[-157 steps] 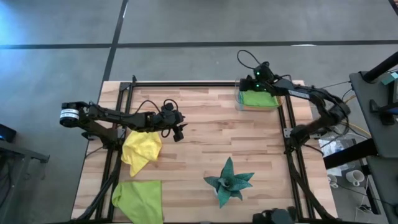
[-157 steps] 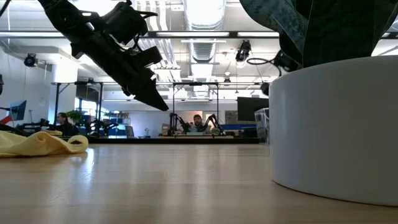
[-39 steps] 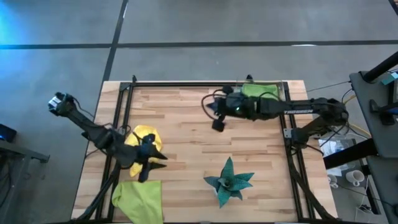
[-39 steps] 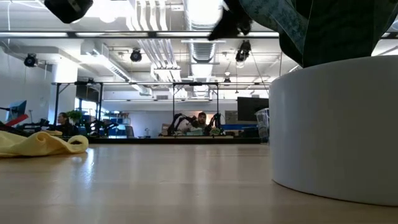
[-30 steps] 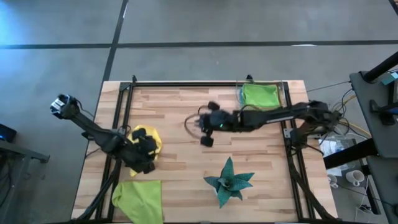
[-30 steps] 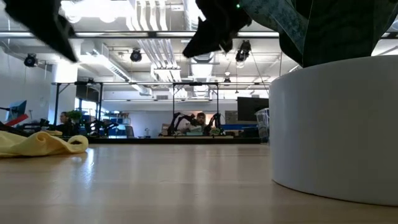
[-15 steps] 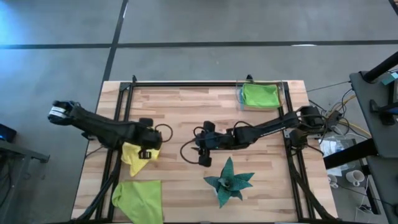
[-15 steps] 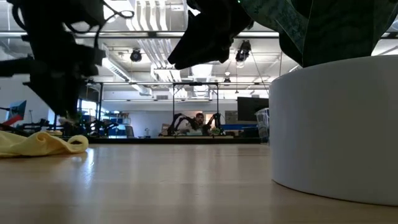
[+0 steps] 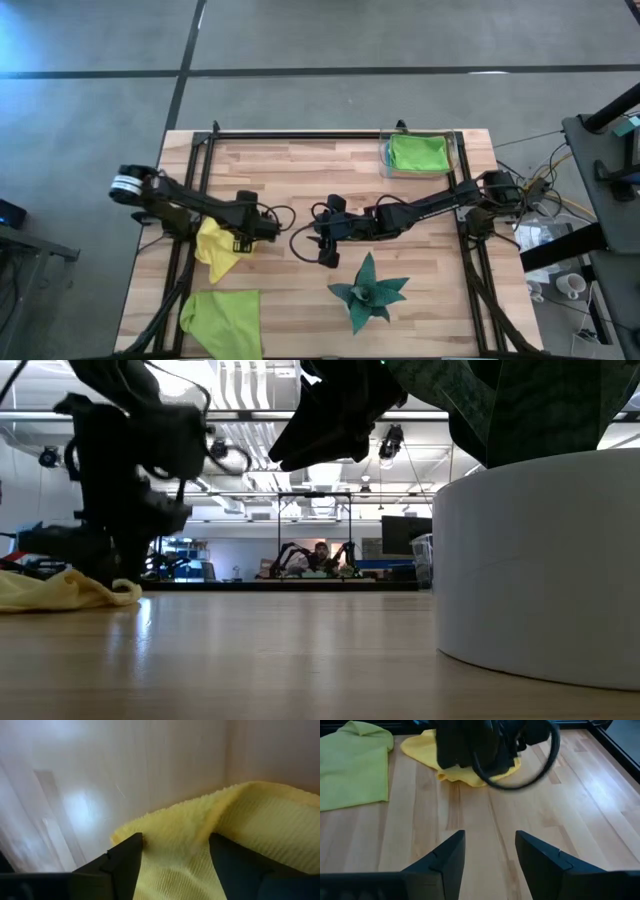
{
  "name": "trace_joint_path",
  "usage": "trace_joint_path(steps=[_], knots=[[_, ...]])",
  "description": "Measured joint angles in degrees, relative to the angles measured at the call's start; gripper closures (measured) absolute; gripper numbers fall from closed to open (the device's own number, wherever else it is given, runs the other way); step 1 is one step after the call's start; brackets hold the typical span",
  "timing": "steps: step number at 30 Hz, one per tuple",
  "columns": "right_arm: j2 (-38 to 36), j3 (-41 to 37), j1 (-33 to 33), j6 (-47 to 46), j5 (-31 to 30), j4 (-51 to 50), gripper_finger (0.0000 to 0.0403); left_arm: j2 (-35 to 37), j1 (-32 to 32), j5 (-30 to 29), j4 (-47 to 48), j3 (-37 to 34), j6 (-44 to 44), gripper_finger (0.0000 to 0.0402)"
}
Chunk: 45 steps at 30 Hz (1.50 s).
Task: Fold microfiber towels
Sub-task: Fold the yellow microfiber cloth
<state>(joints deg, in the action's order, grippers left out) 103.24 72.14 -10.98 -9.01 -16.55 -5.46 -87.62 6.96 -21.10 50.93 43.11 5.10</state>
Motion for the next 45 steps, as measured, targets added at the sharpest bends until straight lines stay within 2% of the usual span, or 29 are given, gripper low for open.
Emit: trace_joint_path(steps=[4,7,10,13,15,20,26,33,42,45], knots=[[0.00,-0.02,0.00,0.08,0.01,-0.01,0.0232,-3.85,-0.11,-1.09,0.98,0.43,0.49,0.0187],[0.00,-0.13,0.00,0.21,0.01,0.05,0.0232,-4.65,-0.11,-0.78,1.41,1.26,0.54,0.0212],[0.00,-0.35,0.00,0.27,0.01,0.03,0.0232,-4.19,-0.17,-0.37,1.89,2.86,0.56,0.0268],[0.00,-0.75,0.00,1.07,0.01,0.42,0.0232,-2.20,-0.68,-1.97,3.00,5.40,1.30,0.0351],[0.00,-0.97,0.00,0.31,0.02,0.66,0.0232,-1.55,-2.00,-2.84,3.19,6.91,3.43,0.0387],[0.00,-1.58,0.43,-3.66,0.04,0.69,0.0231,0.29,-8.77,-5.12,3.94,11.28,7.94,0.0399],[0.00,-4.73,2.73,-5.30,0.00,3.73,0.0199,5.56,-13.88,-4.75,5.42,15.47,4.94,0.0400],[1.02,-9.67,4.76,7.84,2.55,17.51,0.0164,14.33,-13.71,-1.31,5.48,17.55,4.39,0.0401],[15.00,3.10,6.04,26.29,3.52,15.06,0.0169,23.49,-12.32,0.11,4.69,17.55,1.35,0.0401],[18.86,8.43,6.58,30.57,3.29,12.65,0.0171,25.58,-11.46,4.40,4.94,17.44,-0.16,0.0401]])
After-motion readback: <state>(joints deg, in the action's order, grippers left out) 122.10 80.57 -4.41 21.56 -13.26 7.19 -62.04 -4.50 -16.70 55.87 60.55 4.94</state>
